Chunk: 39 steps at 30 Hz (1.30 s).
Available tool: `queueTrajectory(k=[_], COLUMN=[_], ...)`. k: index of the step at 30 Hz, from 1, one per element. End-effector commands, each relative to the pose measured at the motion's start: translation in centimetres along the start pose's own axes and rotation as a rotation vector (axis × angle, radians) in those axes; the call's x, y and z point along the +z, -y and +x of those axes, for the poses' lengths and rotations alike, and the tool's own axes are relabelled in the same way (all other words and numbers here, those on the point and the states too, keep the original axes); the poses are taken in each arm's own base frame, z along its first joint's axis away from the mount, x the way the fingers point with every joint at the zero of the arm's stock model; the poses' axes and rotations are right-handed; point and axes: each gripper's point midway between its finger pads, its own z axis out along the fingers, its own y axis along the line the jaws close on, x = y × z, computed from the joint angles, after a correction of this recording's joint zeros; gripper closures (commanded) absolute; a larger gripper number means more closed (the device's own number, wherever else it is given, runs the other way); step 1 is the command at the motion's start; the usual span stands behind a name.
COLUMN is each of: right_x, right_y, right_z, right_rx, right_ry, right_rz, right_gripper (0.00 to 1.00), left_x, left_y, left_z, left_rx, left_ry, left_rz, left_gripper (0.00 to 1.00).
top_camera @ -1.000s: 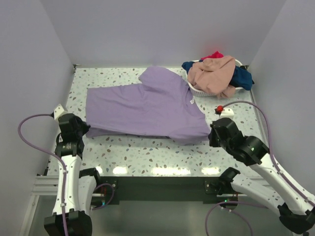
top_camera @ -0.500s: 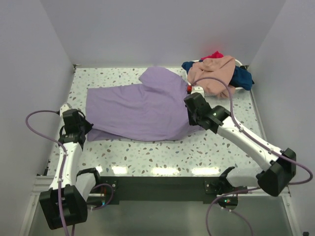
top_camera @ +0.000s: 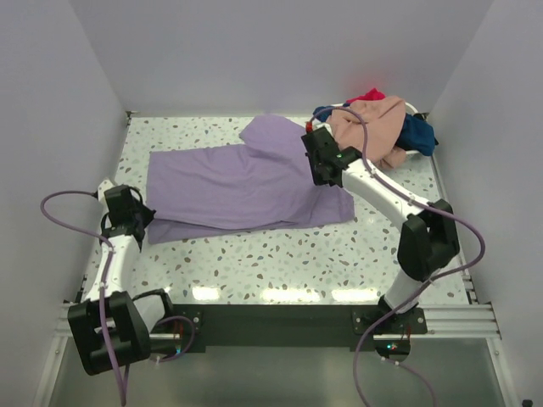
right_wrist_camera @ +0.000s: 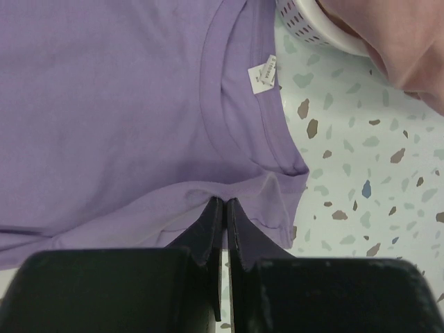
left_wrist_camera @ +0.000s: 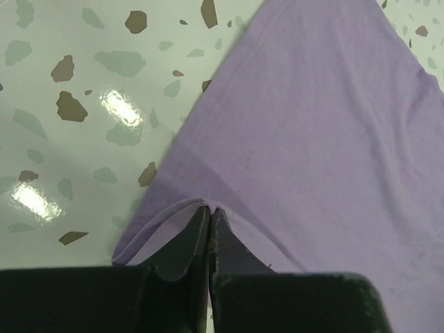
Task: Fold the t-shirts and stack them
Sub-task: Fold the tshirt
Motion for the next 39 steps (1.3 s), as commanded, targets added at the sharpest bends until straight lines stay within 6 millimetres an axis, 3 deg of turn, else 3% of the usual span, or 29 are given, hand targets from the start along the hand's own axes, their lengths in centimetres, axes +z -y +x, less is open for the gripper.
queueTrajectory(k=[1, 13, 19, 29, 39], right_x=[0.5, 3.5, 4.8, 6.6, 9.1], right_y=[-0.3, -0.1, -0.3, 0.5, 0.3], right_z=[-3.3, -6.5, -7.4, -8.2, -7.9], right_rx=[-0.004, -0.008, -0.013, -0.010, -0.032], right_ry=[0.065, 0.073, 0.069, 0.053, 0.010], right_rz=[-0.016, 0.019, 0.023, 0.056, 0.077], right_gripper=[1.00, 1.00, 1.00, 1.00, 1.00], left_x=[0.9, 2.5, 2.8, 4.0, 6.1], left_y=[0.6, 0.9, 1.8, 2.5, 2.7], left_z=[-1.7, -1.7, -2.7, -3.9, -3.1], left_rx=[-0.032, -0.004, -0.014, -0.004, 0.010], left_ry=[0.062, 0.026, 0.039, 0.025, -0.028], left_rz=[0.022, 0.026, 0.044, 0.051, 0.054], left_gripper=[1.00, 1.00, 1.00, 1.00, 1.00])
